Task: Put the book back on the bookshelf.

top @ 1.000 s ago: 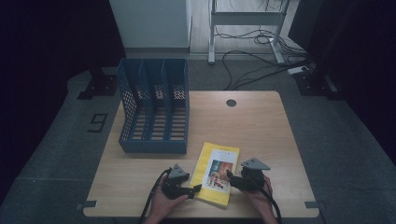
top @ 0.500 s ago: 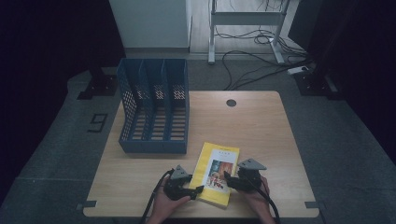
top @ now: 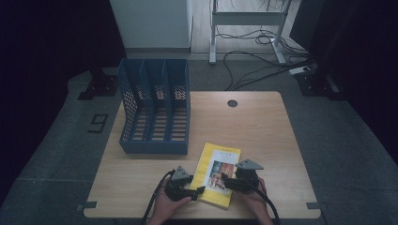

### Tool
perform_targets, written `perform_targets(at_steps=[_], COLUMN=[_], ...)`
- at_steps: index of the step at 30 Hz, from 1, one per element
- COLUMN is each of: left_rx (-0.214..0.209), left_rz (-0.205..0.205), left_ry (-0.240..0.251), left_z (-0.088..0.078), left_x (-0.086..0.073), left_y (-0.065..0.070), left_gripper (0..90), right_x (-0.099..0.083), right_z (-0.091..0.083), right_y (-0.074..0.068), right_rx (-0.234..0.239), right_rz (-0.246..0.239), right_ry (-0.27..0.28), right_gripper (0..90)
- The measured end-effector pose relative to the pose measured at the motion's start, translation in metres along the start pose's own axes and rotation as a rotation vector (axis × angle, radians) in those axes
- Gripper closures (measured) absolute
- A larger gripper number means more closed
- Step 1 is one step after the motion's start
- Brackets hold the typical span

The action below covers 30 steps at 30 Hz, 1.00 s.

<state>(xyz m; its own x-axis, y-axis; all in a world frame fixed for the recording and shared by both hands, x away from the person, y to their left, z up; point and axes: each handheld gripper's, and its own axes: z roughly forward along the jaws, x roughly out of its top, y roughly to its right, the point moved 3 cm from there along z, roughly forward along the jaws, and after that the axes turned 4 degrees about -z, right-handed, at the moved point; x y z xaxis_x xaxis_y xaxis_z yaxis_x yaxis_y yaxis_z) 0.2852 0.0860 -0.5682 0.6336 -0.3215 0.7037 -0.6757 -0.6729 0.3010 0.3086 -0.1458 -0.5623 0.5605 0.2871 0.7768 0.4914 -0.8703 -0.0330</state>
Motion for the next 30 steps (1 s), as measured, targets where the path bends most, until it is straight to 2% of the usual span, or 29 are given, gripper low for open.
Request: perform_targets(at_steps=[19, 25, 30], left_rx=[0.005, 0.007, 0.008], left_rz=[-0.002, -0.001, -0.001], left_ry=[0.001, 0.001, 0.002], left_z=[0.0006, 0.0009, 0.0010], left_x=[0.0004, 0.0007, 0.0006], left_y=[0.0003, 0.0003, 0.0004], left_gripper=[29.5, 29.4, 29.5], right_x=[-0.0002, 0.0003, 0.0012], right_z=[0.0048, 0.0044, 0.0032], right_y=[-0.0008, -0.0026, -0.0024], right_rx=[0.010, 0.000, 0.008], right_rz=[0.041, 0.036, 0.056], right_ry=[-0.017, -0.018, -0.014], right_gripper=[19.8, 20.6, 21.7])
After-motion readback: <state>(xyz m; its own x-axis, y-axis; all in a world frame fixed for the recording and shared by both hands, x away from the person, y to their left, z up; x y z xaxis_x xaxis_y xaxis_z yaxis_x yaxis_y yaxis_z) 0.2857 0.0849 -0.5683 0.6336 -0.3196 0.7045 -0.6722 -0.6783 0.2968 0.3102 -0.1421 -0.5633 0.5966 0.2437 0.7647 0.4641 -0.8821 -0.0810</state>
